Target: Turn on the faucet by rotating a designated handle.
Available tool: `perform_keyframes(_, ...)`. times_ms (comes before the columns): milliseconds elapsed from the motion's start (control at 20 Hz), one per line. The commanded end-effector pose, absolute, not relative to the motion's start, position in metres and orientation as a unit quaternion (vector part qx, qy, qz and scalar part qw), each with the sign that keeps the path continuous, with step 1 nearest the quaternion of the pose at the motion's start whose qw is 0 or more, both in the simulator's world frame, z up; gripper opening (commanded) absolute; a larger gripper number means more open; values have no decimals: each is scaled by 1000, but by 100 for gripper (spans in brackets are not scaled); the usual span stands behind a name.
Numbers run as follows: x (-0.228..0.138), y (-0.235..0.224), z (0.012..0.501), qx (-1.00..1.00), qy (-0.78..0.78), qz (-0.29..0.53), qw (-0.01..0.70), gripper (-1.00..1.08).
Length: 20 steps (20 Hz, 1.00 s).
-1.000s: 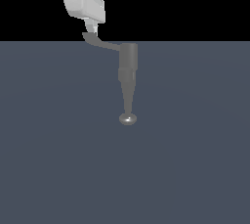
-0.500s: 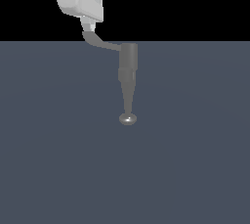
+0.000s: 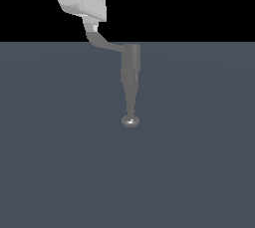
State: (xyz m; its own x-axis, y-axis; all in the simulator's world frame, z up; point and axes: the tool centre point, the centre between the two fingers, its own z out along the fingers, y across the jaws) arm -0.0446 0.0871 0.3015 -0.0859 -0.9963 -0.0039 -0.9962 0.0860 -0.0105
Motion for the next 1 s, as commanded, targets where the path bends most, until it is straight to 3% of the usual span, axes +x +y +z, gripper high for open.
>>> perform_keyframes(0,-52,77,301,-673,740,-2,3,-100)
perform_keyframes(950,-104,37,299,-674,739,0,0,-100)
